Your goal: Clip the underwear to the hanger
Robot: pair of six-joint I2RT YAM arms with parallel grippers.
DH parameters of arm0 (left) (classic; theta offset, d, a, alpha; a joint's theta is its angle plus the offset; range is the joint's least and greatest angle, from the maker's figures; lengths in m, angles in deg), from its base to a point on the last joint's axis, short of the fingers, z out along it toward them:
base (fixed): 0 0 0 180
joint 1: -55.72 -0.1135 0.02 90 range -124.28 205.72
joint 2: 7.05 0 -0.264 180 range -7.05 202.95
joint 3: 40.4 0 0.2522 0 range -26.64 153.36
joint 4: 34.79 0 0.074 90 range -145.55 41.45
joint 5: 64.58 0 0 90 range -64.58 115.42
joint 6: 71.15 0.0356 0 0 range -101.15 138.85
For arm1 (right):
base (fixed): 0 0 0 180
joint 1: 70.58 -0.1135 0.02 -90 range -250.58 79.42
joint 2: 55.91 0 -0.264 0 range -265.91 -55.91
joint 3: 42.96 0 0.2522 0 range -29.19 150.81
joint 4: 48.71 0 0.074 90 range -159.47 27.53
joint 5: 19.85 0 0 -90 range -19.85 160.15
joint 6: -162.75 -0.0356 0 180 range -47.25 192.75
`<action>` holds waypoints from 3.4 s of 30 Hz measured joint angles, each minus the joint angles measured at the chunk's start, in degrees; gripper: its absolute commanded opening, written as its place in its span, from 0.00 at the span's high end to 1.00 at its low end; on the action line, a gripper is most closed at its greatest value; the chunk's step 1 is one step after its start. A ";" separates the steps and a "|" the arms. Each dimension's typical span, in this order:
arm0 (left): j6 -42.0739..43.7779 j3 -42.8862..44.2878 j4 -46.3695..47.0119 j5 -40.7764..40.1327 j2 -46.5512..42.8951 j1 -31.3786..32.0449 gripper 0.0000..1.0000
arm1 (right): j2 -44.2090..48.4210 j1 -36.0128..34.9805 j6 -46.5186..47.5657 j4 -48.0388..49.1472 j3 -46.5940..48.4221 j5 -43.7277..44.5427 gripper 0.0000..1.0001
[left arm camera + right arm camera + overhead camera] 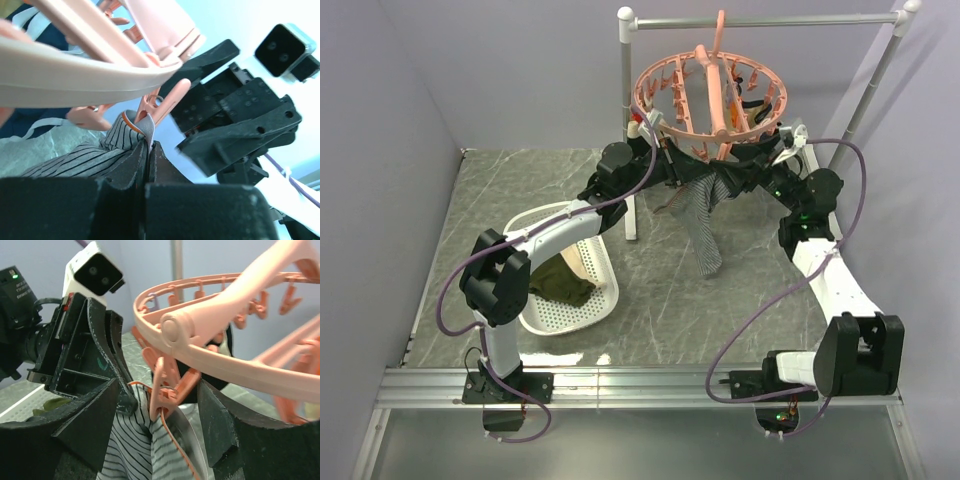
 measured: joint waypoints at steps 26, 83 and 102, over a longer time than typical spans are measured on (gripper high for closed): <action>17.14 -15.54 -11.28 -6.88 -16.96 0.33 0.32 | 1.07 4.28 9.46 -14.40 2.16 10.75 0.31; 26.69 0.02 -3.37 -10.25 -0.42 -9.94 1.00 | 4.76 8.72 7.15 -11.91 11.54 6.51 0.41; 22.71 2.84 -11.65 -11.17 -0.66 -7.19 1.00 | 5.01 -5.99 7.21 -14.32 8.35 0.92 0.57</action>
